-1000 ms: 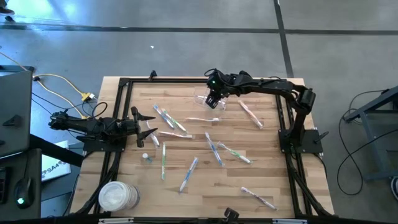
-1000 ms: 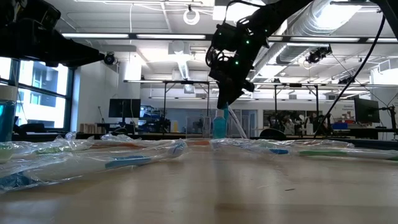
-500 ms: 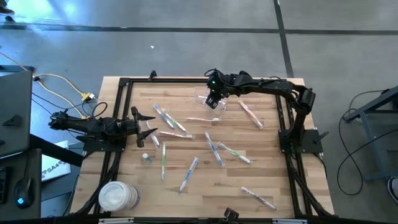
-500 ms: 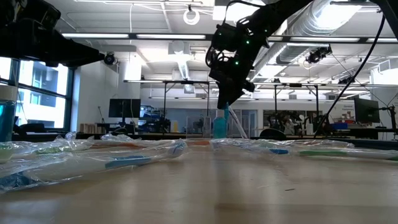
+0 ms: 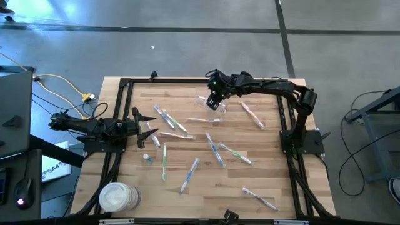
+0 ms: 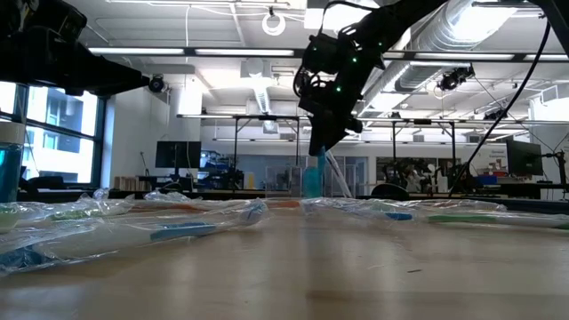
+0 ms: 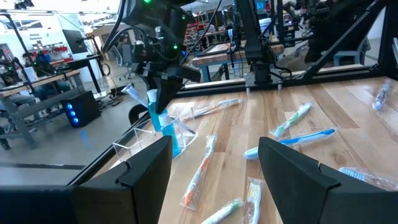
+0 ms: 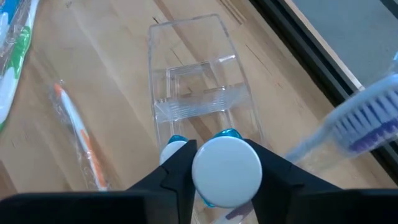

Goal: Pick & Place toothbrushing station
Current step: Put the right blue mouthwash into the transparent organizer, then put the bottom left orange toothbrush into the transparent organizer

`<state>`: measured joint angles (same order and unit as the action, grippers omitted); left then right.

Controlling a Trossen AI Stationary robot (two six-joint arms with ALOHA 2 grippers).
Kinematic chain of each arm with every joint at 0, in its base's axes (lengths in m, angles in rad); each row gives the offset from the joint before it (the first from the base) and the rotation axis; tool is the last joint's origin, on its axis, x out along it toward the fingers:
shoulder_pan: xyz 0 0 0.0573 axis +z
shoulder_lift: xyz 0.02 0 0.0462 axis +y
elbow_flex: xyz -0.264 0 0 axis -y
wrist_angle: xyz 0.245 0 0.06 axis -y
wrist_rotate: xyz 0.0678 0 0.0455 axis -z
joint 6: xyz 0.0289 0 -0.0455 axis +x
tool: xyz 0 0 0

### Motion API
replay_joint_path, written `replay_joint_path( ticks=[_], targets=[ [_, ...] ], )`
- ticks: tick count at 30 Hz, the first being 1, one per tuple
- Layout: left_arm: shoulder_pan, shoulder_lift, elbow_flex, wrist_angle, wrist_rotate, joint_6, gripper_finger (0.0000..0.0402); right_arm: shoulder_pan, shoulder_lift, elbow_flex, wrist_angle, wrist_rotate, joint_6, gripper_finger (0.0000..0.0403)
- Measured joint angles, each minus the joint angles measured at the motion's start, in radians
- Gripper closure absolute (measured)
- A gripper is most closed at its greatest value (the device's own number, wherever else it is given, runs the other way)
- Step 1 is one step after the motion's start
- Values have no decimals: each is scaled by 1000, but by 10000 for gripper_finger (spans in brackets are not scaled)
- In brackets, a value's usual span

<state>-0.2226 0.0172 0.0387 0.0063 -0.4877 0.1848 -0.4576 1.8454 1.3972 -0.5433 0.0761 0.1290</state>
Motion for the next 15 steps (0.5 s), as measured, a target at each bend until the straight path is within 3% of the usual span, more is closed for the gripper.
replay_joint_path(
  ticks=[15],
  targets=[
    [0, 0, 0, 0, -1, 0, 162, 0, 0, 1, 1, 3, 1, 263]
  ],
)
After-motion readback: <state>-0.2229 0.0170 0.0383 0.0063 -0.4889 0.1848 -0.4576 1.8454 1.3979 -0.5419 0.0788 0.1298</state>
